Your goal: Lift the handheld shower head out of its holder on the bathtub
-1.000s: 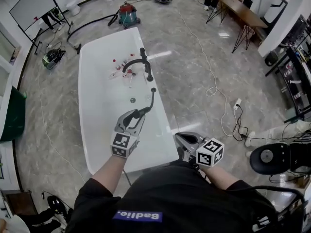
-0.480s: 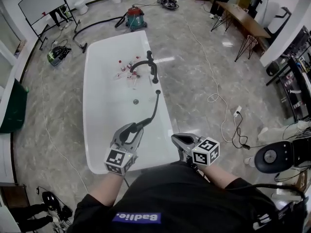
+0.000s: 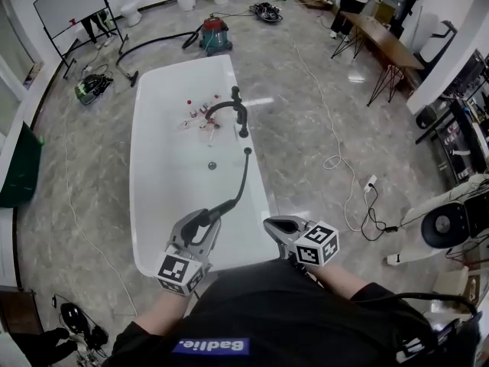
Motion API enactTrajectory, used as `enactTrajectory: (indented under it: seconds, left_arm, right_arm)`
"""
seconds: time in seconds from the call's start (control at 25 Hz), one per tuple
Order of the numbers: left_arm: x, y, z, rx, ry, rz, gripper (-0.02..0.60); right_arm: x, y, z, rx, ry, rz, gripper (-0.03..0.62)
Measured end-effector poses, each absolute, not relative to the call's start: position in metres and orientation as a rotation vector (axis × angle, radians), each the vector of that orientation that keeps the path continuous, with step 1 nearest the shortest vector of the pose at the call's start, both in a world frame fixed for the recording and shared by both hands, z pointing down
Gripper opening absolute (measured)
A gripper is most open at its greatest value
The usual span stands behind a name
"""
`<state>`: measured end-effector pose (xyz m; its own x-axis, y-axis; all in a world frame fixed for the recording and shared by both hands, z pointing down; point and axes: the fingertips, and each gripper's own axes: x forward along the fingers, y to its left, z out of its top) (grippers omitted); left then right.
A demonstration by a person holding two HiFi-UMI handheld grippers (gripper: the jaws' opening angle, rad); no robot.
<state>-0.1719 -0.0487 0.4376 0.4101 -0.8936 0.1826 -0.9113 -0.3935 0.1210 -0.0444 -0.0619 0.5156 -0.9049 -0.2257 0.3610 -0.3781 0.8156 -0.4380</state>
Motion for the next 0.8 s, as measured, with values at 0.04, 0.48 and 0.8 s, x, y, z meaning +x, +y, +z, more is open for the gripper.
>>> enactTrajectory:
  seconds: [0.04, 0.48, 0.8]
  left_arm:
    - [-0.170, -0.047, 0.433, 2.478, -1.592, 0.128, 0.133]
    - [-0.148, -0.028, 0.387, 2.552, -1.543, 0.062, 0.133]
    - [-0.137, -0.024, 0.393, 2.520, -1.518, 0.058, 0.133]
  right_arm:
    - [-0.045, -0.063, 0.514, 0.462, -2.710, 0.736, 0.002]
    - [-0.049, -0.067, 0.494, 0.476, -2.752, 0.698, 0.002]
    - [-0.050, -0.063, 0.476, 0.443, -2.853, 0.644, 0.002]
